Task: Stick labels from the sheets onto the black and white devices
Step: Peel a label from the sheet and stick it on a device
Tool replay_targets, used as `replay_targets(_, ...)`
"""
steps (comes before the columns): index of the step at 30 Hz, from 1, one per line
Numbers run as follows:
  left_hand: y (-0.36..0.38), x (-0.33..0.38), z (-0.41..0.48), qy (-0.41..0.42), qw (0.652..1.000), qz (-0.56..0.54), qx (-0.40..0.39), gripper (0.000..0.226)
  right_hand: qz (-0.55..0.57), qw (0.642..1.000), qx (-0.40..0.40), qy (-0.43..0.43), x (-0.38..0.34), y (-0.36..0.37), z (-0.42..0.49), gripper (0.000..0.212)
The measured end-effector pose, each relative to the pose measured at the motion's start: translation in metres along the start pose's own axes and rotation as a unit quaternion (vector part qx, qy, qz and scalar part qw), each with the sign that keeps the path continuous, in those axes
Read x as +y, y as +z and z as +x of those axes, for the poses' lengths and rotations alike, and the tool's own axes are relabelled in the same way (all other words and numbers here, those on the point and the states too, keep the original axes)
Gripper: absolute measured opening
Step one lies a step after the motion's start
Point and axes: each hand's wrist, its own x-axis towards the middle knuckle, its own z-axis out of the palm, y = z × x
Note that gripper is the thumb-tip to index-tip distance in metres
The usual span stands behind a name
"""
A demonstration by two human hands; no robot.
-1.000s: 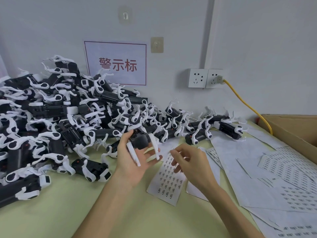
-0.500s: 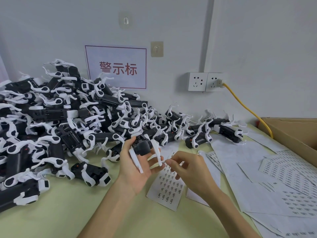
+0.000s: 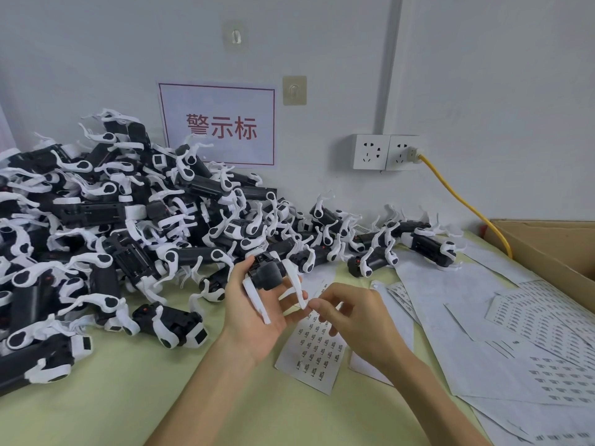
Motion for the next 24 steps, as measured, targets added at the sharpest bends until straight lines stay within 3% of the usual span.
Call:
replay_targets(6,0.002,0.000,-0.001,0.022,1.000,-0.006,0.011,0.055,-0.001,1.000,-0.001,0.004,-0.001,-0.001,0.000,0.043)
replay_targets(14,0.003,0.001,0.000,0.066,0.996,-0.012,0.055,0.054,-0.026,0.999,0.003,0.041,-0.001,0.000,0.001,0.019)
replay_targets(16,0.005,-0.001,0.000,0.107,0.992,0.008,0.064,0.060,0.073,0.993,-0.025,0.093,-0.004,-0.003,0.003,0.019)
replay_targets(19,0.007,-0.005,0.000,0.163,0.982,0.049,0.077,0.062,0.234,0.951,-0.103,0.173,-0.010,-0.011,0.002,0.022)
replay_targets(24,0.010,-0.011,-0.002,0.225,0.965,0.112,0.073,0.047,0.328,0.905,-0.142,0.229,-0.010,-0.008,0.001,0.021)
